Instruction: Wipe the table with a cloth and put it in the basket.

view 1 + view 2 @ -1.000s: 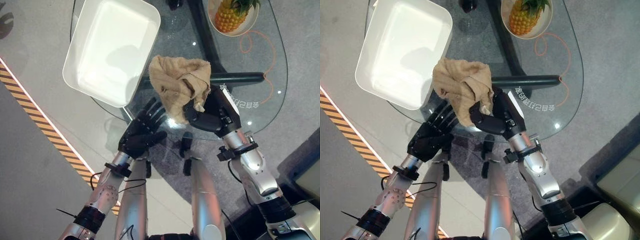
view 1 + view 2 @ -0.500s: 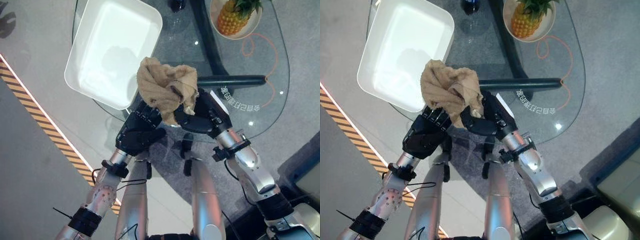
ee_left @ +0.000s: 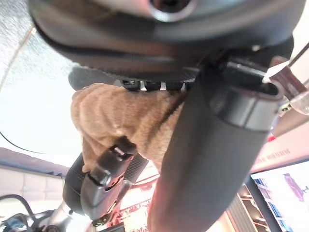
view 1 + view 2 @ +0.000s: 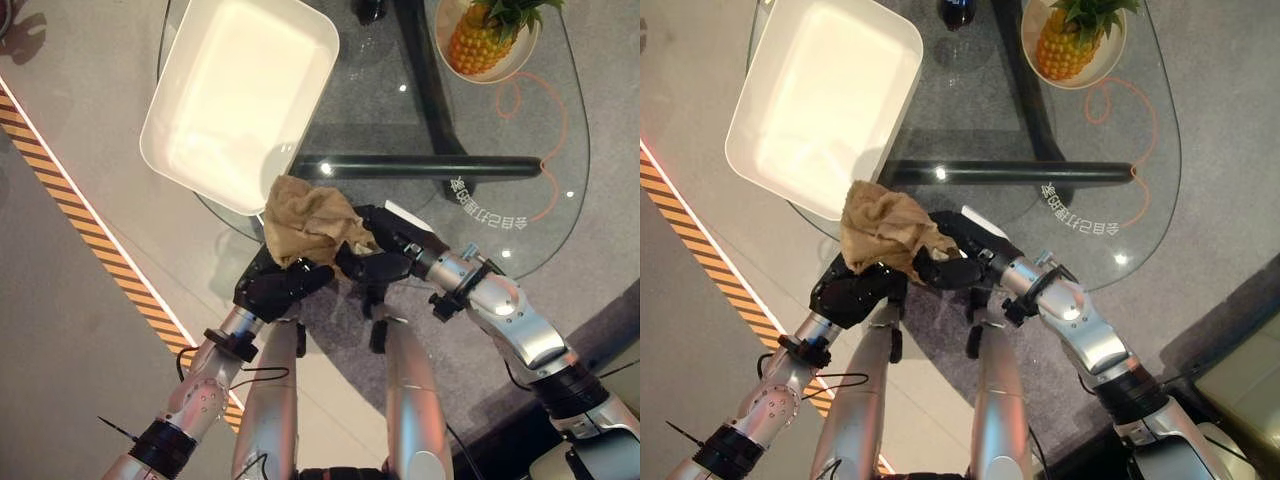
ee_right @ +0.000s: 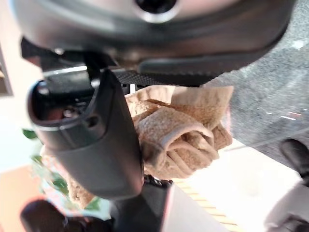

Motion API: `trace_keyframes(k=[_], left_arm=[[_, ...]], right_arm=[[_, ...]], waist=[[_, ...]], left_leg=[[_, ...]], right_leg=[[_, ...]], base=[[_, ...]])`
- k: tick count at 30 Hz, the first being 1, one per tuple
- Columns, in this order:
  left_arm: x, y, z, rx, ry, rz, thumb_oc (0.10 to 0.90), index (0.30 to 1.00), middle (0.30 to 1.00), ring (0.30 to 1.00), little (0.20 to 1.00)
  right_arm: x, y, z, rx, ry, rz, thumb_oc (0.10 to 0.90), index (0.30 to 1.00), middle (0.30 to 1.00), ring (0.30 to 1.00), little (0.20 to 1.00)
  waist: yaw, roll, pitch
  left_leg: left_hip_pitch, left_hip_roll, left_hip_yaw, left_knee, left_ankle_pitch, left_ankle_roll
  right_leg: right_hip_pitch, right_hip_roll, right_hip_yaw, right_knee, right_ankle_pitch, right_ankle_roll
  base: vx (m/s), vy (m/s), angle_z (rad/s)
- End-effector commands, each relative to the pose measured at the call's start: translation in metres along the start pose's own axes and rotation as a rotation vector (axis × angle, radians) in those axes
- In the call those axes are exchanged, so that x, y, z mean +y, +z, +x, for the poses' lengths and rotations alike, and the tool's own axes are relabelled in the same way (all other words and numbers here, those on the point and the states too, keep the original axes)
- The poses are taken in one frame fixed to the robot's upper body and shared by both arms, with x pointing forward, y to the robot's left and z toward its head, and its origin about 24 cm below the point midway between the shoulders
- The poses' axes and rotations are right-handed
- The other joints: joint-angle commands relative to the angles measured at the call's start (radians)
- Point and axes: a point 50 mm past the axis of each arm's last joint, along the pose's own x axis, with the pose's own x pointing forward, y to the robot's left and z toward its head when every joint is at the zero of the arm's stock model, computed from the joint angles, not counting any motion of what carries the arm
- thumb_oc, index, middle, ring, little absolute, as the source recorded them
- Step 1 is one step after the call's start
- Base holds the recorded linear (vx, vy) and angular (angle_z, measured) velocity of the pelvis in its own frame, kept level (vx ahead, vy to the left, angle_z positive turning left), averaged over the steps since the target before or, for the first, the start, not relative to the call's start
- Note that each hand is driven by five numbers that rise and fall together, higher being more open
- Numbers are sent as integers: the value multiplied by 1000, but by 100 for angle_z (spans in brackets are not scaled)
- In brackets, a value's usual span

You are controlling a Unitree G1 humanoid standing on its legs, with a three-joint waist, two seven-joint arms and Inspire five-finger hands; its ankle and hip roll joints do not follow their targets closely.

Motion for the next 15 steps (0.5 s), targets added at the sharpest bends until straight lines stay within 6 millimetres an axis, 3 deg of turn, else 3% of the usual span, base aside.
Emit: trace_keyframes(k=[1,2,4,5,7,14,15], left_arm=[[-65,29,41,-209,-382,1,800,900,900,900,900],[-67,31,44,-217,-401,-1,800,900,900,900,900],[-67,26,41,-213,-408,-27,800,900,900,900,900],[-70,29,44,-225,-440,-33,800,900,900,900,900],[-69,26,41,-222,-442,-51,800,900,900,900,900],[-77,24,40,-261,-546,-182,800,900,900,900,900],[-78,24,40,-263,-549,-179,756,862,862,862,856]], right_arm=[[64,12,5,-62,398,-2,100,300,300,300,200],[61,13,8,-52,401,-12,100,300,300,300,200],[67,3,8,2,425,6,100,300,300,300,200],[65,1,9,29,432,-11,100,300,300,300,200],[69,-4,8,54,440,2,100,300,300,300,200],[69,-16,10,101,412,34,100,300,300,300,200],[69,-16,10,97,410,37,100,300,300,300,200]], waist=[[-3,31,-21],[-4,30,-21],[0,33,-21],[-1,32,-21],[2,35,-21],[4,38,-21],[4,38,-21]], left_leg=[[-6,-53,31,26,-47,77],[-35,-55,35,17,-12,81],[-7,-54,30,26,-44,76],[-37,-56,34,17,-10,79],[-9,-54,30,25,-43,75],[-10,-58,27,29,-44,73],[-11,-58,27,29,-44,73]], right_leg=[[28,68,-11,-82,74,-3],[2,66,-15,-94,104,-11],[27,68,-10,-83,73,-5],[0,65,-16,-95,102,-13],[26,67,-13,-82,71,-7],[23,68,-12,-83,70,-12],[23,69,-13,-83,71,-12]], base=[[0,0,0],[0,0,0],[0,0,0],[-69,1,0],[32,5,1],[9,2,0],[0,0,0]])
